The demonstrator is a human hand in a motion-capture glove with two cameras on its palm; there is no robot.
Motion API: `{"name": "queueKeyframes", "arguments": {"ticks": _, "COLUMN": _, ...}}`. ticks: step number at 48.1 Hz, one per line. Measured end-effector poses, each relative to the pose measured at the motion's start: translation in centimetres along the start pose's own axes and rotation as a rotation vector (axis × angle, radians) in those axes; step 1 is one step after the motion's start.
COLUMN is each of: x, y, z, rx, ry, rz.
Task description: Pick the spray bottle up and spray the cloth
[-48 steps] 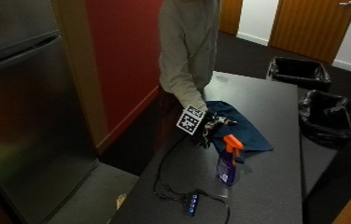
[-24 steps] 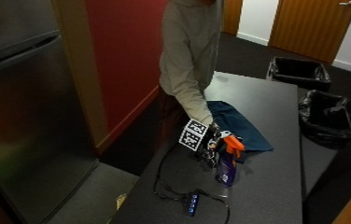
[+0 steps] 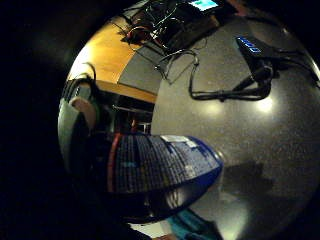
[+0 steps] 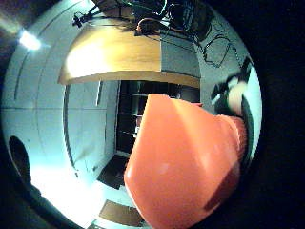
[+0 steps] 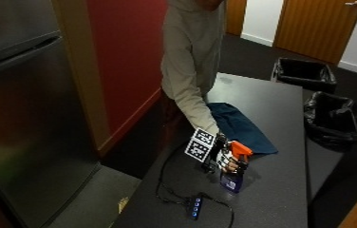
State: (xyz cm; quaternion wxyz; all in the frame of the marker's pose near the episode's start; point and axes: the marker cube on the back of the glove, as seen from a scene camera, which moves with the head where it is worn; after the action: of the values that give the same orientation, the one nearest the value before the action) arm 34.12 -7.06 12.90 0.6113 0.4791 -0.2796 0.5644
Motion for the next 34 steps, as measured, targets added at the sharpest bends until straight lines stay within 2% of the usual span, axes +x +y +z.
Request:
{"name": "queueKeyframes", "arguments": {"ticks": 7, "x": -0.9, "y": -1.5, "z": 0.9, "rx": -0.1, "ry": 0.078, "rz": -0.068}}
{"name": "queueKeyframes", "arguments": {"ticks": 13, "x": -3.2, "y": -1.8, "z": 1.5, "rx": -0.297, "ry": 0.196, "rz": -0.181}}
{"name": "queueKeyframes", "arguments": {"ticks": 19, "x": -7.7, "y": -0.7, "z": 1.7, "rx": -0.555, "ry": 0.372, "rz": -0.384}}
{"name": "queueKeyframes", "arguments": {"ticks": 25, "x": -12.1, "y": 2.8, "z": 1.5, "rx": -0.812, "ry": 0.591, "rz": -0.629}}
{"name": "queueKeyframes", "arguments": {"ticks": 34, "x": -19.0, "y": 7.0, "z": 0.0, "rx": -1.018, "ry": 0.824, "rz": -0.842}}
